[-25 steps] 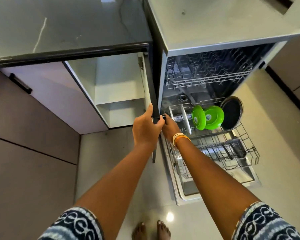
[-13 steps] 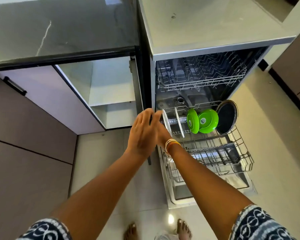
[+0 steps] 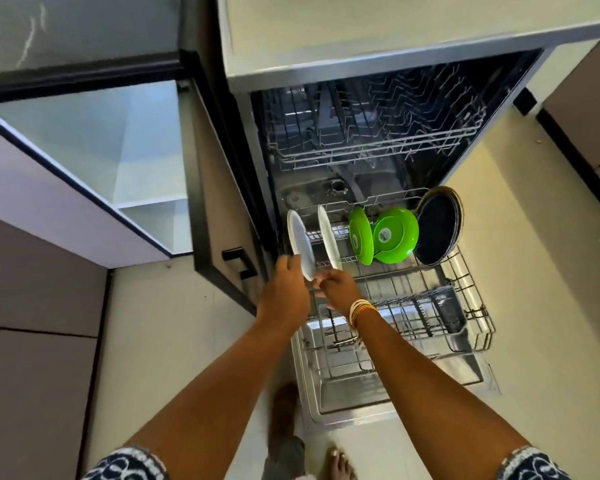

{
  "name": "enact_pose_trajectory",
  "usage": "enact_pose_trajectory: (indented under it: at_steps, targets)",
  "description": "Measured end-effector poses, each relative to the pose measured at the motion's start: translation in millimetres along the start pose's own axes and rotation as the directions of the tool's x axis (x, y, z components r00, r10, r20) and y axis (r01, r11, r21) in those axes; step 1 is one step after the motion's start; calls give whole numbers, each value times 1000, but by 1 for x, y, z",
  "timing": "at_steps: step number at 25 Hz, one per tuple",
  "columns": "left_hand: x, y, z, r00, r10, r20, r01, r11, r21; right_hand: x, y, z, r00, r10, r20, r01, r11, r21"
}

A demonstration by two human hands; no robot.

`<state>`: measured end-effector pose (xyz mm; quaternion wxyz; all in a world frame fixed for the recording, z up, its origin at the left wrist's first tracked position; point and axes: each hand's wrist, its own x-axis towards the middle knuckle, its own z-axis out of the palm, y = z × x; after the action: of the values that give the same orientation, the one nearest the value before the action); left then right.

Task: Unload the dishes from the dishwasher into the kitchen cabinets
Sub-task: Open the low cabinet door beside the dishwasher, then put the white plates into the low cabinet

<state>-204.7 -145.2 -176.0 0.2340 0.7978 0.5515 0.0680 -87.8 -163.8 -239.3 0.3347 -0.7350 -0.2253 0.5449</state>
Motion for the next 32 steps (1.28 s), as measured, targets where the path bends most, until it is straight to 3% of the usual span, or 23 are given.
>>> enact_pose_trajectory:
  at_steps: [3,5,7,12,16,23,27,32]
  targets:
    - [43,-8,44,964,-259,55,265,943,-204,53,15,-3,986,161,32,-164,950,267]
    - [80,-18,77,896,-437,76,435,834,-340,92,25,-1,963,269,-3,-231,833,502]
    - [118,-33,109,845,-533,46,506,767,-395,137,40,6,944,331,4,-233,657,717]
    - [168,-57,153,817,-576,5,539,762,-359,205,75,25,902,432,6,-210,427,879]
    - [167,-56,157,863,-505,-3,481,824,-300,217,84,23,887,461,-14,-111,243,964]
    - [114,-13,85,879,-454,-143,400,868,-295,127,53,21,894,445,47,-191,286,939]
    - [73,3,41,841,-512,-173,394,800,-452,62,52,18,873,488,3,-248,438,864]
    - [37,16,17,837,-547,4,437,663,-608,3,64,-13,862,469,-193,-220,690,690]
